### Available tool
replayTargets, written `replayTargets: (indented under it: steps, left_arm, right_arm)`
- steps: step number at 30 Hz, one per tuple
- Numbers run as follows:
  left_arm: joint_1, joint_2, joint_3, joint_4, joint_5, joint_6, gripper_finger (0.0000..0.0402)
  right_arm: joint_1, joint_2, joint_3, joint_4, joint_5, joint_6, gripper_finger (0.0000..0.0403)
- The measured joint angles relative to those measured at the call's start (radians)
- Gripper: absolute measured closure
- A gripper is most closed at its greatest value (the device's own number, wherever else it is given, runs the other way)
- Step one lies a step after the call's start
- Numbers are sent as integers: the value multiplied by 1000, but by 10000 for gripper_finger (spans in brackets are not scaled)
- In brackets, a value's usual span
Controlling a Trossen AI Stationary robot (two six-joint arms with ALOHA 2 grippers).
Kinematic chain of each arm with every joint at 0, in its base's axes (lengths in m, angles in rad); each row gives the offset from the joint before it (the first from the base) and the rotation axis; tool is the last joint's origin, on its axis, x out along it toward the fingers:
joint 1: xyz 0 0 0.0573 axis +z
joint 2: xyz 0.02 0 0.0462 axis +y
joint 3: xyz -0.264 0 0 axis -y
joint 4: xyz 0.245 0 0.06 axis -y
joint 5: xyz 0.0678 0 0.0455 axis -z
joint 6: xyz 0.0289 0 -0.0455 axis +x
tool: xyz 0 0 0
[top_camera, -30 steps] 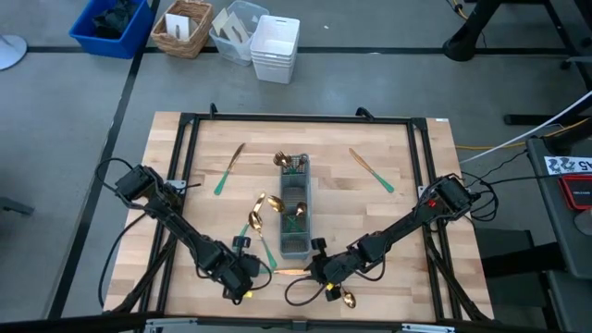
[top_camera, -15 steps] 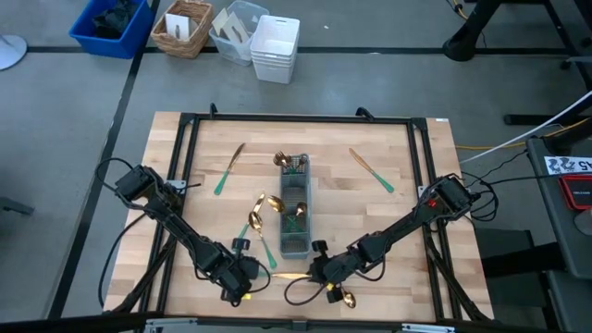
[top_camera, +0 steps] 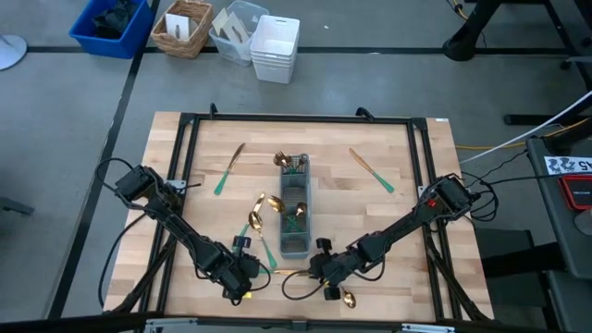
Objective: Sort silverware
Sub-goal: Put the green knife into the utensil rack
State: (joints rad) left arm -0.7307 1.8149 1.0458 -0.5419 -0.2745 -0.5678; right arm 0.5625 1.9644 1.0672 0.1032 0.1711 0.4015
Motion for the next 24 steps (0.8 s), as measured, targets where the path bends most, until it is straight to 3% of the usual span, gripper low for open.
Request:
replayTargets:
  steps: [14,24]
  left_arm:
    - [0,0,0,0,0,3,334]
    - [-1,0,0,-2,-29,22,334]
  right_arm:
    - [-31,0,0,-45,-7,134,311]
    - [-34,0,0,-49,-118,204,311]
